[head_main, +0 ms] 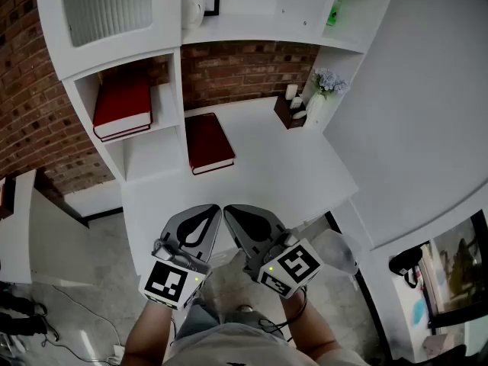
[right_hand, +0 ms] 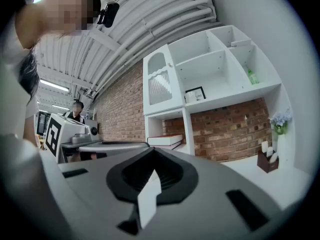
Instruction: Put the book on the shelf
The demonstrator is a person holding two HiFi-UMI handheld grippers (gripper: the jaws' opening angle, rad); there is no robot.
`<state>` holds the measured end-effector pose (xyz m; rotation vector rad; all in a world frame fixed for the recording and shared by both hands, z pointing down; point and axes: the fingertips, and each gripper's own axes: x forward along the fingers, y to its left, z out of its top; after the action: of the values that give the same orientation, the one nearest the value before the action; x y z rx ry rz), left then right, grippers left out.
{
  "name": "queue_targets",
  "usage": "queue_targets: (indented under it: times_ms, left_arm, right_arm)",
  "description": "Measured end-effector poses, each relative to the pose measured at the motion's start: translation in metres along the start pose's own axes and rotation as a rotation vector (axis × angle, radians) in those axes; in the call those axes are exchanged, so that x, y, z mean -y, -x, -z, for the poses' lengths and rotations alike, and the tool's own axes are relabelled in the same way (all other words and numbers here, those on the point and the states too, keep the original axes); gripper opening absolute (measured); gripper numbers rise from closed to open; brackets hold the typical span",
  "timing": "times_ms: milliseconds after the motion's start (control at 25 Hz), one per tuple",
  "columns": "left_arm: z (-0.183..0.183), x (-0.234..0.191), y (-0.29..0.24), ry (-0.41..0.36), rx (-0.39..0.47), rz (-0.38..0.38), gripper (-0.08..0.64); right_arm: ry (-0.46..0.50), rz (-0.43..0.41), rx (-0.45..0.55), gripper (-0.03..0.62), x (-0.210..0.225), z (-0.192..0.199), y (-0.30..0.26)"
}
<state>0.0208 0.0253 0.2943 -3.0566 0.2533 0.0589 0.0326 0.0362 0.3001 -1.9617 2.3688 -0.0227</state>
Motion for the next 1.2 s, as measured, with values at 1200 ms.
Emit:
queue_targets:
  times_ms: [1200]
  left_arm:
    - [0.014,-0.086,0.012,-0.006,0.003,0.013,0.012]
  right_arm:
    - [-0.012,0.040,0.018,0.009,-0.004,0.003,-0.084]
